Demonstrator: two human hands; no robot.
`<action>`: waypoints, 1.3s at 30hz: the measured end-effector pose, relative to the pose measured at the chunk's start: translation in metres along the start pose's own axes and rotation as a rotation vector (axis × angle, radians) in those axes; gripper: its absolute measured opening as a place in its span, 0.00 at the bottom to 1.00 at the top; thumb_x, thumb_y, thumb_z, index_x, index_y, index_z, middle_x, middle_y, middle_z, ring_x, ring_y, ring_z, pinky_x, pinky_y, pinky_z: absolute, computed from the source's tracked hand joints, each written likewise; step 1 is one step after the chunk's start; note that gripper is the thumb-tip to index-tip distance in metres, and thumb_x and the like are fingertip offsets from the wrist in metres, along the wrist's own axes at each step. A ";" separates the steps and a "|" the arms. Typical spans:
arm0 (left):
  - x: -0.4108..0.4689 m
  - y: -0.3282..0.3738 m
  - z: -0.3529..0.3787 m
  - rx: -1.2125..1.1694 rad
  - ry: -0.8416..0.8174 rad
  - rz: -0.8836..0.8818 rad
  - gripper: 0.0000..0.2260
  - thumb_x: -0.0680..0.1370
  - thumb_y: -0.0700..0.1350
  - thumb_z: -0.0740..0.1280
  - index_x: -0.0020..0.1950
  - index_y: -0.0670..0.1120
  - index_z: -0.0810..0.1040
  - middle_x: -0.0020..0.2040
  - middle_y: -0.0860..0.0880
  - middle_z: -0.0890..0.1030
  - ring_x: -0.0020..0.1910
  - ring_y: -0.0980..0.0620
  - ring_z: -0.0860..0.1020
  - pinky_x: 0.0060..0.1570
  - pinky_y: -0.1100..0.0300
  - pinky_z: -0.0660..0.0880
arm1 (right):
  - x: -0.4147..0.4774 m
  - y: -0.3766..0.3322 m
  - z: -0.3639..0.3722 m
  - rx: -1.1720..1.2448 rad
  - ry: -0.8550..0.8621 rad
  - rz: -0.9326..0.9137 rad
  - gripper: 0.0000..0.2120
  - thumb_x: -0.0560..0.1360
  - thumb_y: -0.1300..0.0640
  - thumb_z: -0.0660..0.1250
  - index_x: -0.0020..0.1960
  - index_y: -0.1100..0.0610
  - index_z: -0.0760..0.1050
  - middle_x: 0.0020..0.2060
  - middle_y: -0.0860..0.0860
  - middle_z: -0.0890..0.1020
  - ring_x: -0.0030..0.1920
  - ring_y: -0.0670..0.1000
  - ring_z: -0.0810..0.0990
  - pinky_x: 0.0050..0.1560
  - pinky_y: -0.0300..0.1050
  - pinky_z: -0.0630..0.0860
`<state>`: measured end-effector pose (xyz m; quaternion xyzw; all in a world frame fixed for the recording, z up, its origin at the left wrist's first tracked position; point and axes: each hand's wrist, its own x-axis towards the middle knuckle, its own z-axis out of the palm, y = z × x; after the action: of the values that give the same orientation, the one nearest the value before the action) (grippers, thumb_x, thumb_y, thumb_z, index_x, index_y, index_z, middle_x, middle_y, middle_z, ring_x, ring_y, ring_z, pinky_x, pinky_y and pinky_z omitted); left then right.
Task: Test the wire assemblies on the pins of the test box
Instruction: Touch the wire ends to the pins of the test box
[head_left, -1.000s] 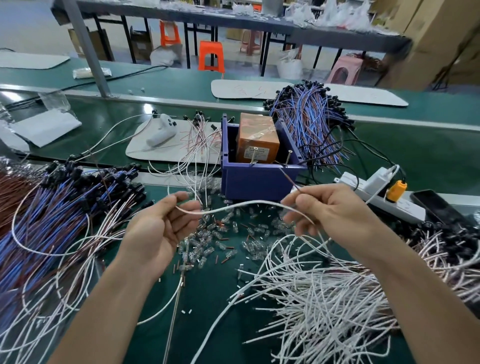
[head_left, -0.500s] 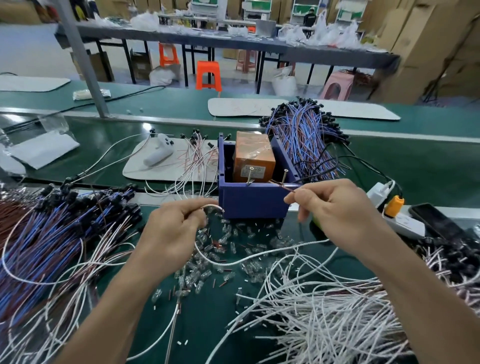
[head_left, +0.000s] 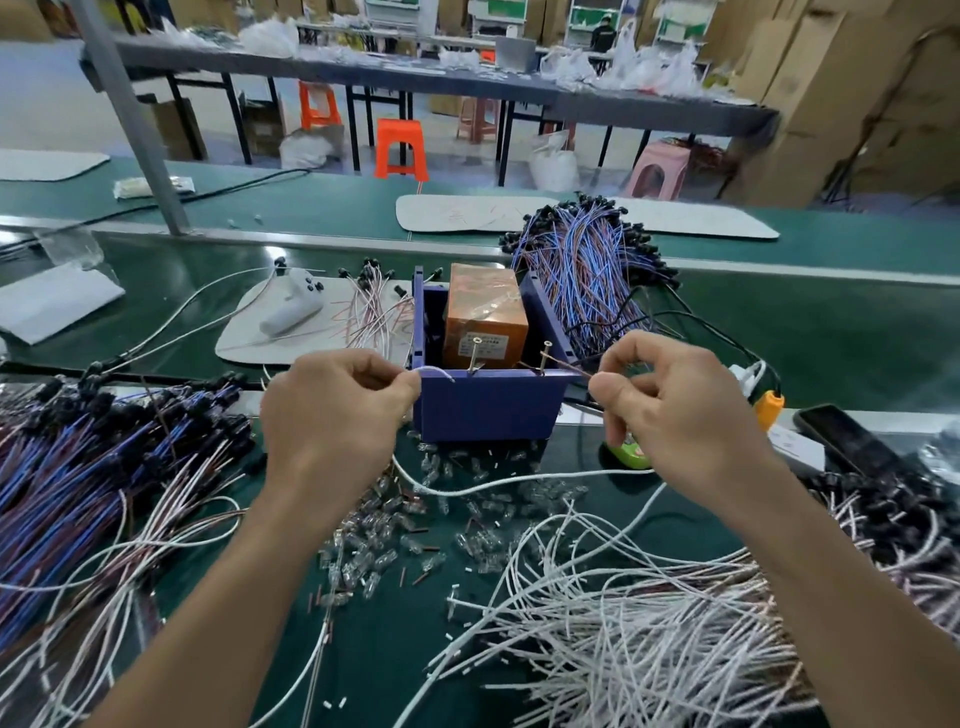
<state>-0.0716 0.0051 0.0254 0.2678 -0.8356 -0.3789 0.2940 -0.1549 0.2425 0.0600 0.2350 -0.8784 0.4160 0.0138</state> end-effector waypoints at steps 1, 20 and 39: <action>0.003 0.003 0.003 0.004 -0.003 0.008 0.10 0.73 0.54 0.78 0.32 0.57 0.83 0.29 0.66 0.80 0.30 0.63 0.80 0.36 0.60 0.80 | 0.001 0.002 -0.003 0.000 0.003 -0.004 0.09 0.80 0.57 0.69 0.41 0.50 0.77 0.26 0.47 0.83 0.21 0.44 0.70 0.25 0.32 0.67; 0.019 0.003 0.032 0.027 0.029 -0.017 0.10 0.72 0.54 0.77 0.32 0.56 0.84 0.28 0.65 0.80 0.28 0.61 0.78 0.31 0.65 0.70 | 0.016 0.014 -0.031 0.036 0.005 0.045 0.12 0.76 0.61 0.71 0.38 0.47 0.82 0.30 0.48 0.85 0.21 0.46 0.74 0.23 0.34 0.70; 0.025 0.001 0.041 -0.038 0.035 -0.077 0.11 0.72 0.53 0.78 0.31 0.56 0.82 0.28 0.66 0.79 0.29 0.58 0.79 0.32 0.62 0.73 | 0.015 0.016 -0.027 0.020 -0.010 0.068 0.12 0.77 0.60 0.71 0.35 0.51 0.81 0.28 0.47 0.84 0.21 0.43 0.73 0.26 0.31 0.68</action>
<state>-0.1173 0.0086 0.0108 0.3006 -0.8121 -0.4009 0.2990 -0.1801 0.2654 0.0693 0.2071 -0.8817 0.4238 -0.0072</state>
